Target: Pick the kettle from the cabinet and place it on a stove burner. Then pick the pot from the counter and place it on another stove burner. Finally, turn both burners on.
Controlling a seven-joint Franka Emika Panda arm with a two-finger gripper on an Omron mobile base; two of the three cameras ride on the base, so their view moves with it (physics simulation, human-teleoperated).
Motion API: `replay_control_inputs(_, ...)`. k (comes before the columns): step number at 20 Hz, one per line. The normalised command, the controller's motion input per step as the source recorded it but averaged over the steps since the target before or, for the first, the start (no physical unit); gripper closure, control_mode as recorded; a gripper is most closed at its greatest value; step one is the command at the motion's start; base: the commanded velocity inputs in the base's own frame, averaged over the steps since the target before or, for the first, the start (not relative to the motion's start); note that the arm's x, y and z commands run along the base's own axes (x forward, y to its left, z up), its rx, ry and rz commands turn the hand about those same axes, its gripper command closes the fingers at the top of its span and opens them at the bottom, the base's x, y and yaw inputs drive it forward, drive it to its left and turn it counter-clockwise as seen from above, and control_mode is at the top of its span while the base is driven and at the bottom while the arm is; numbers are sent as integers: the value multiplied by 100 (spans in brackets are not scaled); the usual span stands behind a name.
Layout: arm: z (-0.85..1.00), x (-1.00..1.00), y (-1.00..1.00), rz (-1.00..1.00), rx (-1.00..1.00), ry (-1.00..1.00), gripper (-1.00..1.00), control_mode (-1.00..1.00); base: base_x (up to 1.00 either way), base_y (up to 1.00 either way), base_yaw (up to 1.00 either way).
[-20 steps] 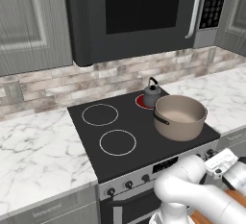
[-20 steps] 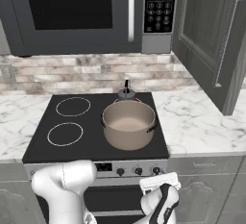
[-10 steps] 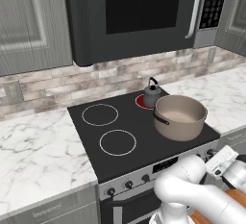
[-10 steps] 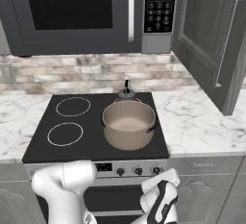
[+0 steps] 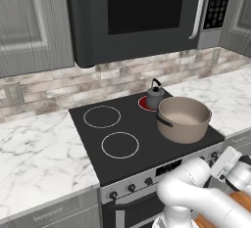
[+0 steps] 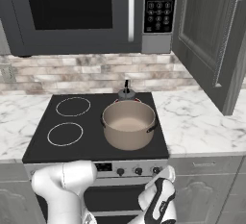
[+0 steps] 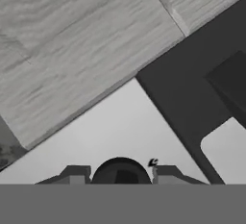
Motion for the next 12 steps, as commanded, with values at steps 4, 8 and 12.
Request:
replay_control_inputs(4, -2, -4, 0, 0, -34, 0, 100, -100, 0, 0, 0)
replay_control_inputs(8, 0, -2, 3, -1, -24, 2, 100, -100, 0, 0, 0)
replay_control_inputs(12, 0, 0, 6, 0, -5, 3, 100, -100, 0, 0, 0)
